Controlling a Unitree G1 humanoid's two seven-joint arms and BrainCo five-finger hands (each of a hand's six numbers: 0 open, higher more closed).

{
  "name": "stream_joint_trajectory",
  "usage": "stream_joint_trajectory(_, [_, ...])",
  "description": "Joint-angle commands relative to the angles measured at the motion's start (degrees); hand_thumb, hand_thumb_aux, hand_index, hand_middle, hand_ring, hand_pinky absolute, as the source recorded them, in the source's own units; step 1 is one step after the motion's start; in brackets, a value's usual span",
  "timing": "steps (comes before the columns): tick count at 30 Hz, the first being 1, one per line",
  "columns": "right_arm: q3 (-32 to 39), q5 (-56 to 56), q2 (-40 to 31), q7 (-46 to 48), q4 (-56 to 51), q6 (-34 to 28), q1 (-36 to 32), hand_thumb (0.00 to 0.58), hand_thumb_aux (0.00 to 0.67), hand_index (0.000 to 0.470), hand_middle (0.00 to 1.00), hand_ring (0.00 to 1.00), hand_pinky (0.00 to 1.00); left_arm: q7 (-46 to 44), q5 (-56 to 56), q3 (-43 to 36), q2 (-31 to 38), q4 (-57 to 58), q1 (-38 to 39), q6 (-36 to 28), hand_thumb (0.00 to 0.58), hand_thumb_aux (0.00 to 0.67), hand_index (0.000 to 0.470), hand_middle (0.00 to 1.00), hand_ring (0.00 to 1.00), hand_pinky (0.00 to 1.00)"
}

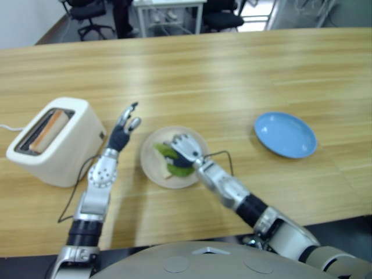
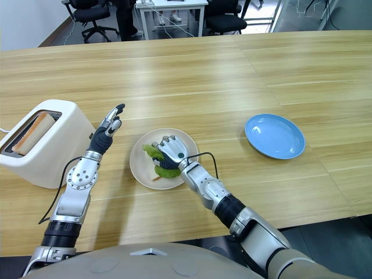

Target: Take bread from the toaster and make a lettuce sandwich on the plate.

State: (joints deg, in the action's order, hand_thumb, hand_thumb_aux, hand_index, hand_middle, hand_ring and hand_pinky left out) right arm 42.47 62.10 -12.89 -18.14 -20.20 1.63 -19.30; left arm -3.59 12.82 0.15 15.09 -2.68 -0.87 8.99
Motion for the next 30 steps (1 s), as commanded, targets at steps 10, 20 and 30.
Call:
stream_joint_trajectory(10, [-4.4, -1.7, -4.9, 4.6, 12.9, -0.8, 4.4, 0.468, 0.376, 0.258, 0.00, 0.00, 0.00, 0.1, 0.5, -0.4, 0.1, 0.9, 0.8, 0.1, 0.000, 0.000, 0.000, 0.00, 0.00, 0.00])
stream_joint_trajectory(20, [-26.7, -23.0, -9.4, 11.1, 34.9, 1.2, 11.4, 0.472, 0.381, 0.262, 0.00, 0.00, 0.00, -0.9, 2.1, 0.0, 2.1, -5.9, 0.5, 1.6, 0.000, 0.000, 0.000, 0.00, 0.00, 0.00])
stream_joint_trajectory(30, [-46.2, -49.7, -4.1, 15.5, 33.3, 3.5, 16.8, 0.337, 0.236, 0.162, 0.00, 0.00, 0.00, -18.6, 2.9, 18.7, 28.4, -28.3, -3.0, -11.5, 0.000, 0.000, 0.000, 0.00, 0.00, 0.00])
